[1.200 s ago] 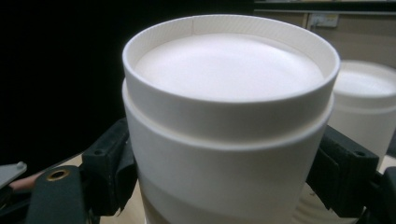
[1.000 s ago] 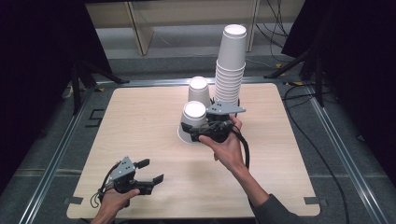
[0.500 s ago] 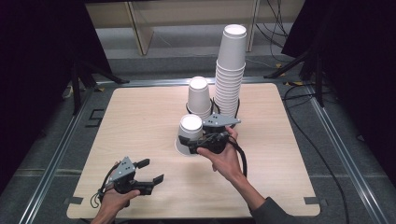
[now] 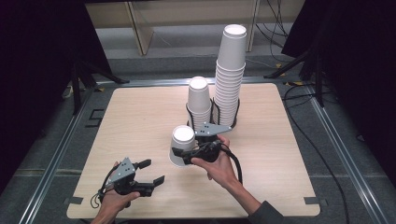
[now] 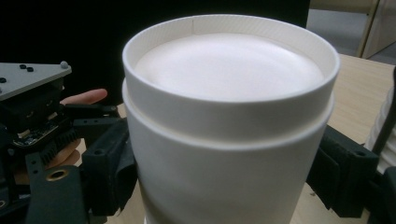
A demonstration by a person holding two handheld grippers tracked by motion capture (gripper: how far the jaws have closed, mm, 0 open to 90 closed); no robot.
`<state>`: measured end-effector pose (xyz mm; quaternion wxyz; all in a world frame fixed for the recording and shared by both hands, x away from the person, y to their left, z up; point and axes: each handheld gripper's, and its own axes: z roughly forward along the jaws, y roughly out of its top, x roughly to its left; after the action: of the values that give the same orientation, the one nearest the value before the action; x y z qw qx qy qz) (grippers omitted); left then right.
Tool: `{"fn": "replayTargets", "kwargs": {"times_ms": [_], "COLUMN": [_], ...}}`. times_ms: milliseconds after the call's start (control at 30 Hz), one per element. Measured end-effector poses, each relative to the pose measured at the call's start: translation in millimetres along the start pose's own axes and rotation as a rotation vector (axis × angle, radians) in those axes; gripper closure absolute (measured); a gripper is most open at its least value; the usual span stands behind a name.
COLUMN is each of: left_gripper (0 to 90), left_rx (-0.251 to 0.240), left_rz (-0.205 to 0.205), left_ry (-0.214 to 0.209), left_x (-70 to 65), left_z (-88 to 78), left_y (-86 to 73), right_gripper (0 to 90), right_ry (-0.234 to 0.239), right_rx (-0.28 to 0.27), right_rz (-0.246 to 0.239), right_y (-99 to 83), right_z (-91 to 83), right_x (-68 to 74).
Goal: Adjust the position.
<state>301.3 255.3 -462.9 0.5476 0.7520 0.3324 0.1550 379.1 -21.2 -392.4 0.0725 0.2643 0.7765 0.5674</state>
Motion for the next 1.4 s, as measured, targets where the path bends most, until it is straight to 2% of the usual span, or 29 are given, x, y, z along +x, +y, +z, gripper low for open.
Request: {"fn": "replayTargets", "kwargs": {"times_ms": [33,133,167,200,233,300,333,433,633,667,733,767,800,833,867,933,1200,1300,1367,1400], "left_gripper": [14.7,14.7,14.7,14.7,14.7,14.7,14.7,14.7,14.7,14.7,14.7,14.7,14.7,14.7,14.7,14.7,14.7,14.5,14.4,14.3], "left_rx": [0.0,-0.016,-0.029,-0.028,-0.021,-0.021,-0.016,-0.028,-0.015,-0.019,-0.018,-0.017,-0.03,0.002,-0.037,-0.018,-0.022,-0.021,-0.025,-0.042], "left_rz": [-0.001,0.007,-0.002,-0.002,0.007,0.003,0.005,0.006,0.01,0.009,0.013,0.014,0.014,0.041,0.006,0.015,0.008,0.007,0.004,0.008], "left_ry": [-0.002,-0.022,-0.028,-0.031,-0.035,-0.035,-0.034,-0.04,-0.038,-0.039,-0.047,-0.048,-0.056,-0.043,-0.058,-0.047,-0.046,-0.053,-0.057,-0.075], "left_x": [-0.3,-0.4,-1.1,-1.2,-0.7,-1.6,-1.9,-2.6,-2.5,-2.8,-2.9,-3.1,-3.0,-1.2,-3.5,-2.9,-3.0,-3.6,-4.5,-3.6], "left_z": [0.1,1.2,2.2,2.3,1.6,1.2,0.8,1.7,0.5,0.8,0.9,1.0,2.4,0.1,2.7,0.9,1.0,0.5,1.2,2.9], "left_y": [0.0,0.1,0.0,0.0,0.1,0.4,0.7,0.7,1.2,1.2,1.1,1.1,0.7,1.4,0.8,1.2,1.3,1.8,1.7,1.1], "right_gripper": [19.9,19.9,19.9,19.9,19.9,19.9,19.9,19.9,19.9,19.9,19.9,19.9,19.9,19.9,19.9,19.9,19.9,19.9,19.9,19.9], "right_ry": [0.006,0.026,0.027,0.033,0.033,0.055,0.05,0.063,0.084,0.07,0.072,0.088,0.082,0.085,0.093,0.092,0.107,0.104,0.114,0.106], "right_rx": [0.018,0.015,0.03,0.018,0.036,0.032,0.033,0.031,0.034,0.043,0.035,0.04,0.034,0.035,0.036,0.037,0.046,0.057,0.043,0.06], "right_rz": [0.024,0.002,0.005,0.002,-0.002,0.02,-0.002,-0.002,-0.002,-0.014,-0.015,-0.006,-0.015,-0.016,-0.012,-0.016,-0.017,-0.024,-0.022,-0.025], "right_y": [-0.9,-3.8,-5.0,-6.1,-6.8,-8.9,-9.2,-9.6,-10.2,-9.9,-10.4,-10.7,-10.7,-10.9,-11.1,-11.4,-12.2,-12.7,-13.5,-13.1], "right_z": [0.2,5.0,6.1,8.0,8.3,11.3,12.4,13.8,16.2,15.2,17.0,17.5,18.1,18.6,19.2,19.9,22.7,23.8,26.3,25.6], "right_x": [2.6,3.8,5.4,5.9,7.0,9.6,10.3,12.8,16.1,16.1,17.1,18.1,18.2,18.9,19.7,21.0,25.0,27.3,28.6,29.1]}}
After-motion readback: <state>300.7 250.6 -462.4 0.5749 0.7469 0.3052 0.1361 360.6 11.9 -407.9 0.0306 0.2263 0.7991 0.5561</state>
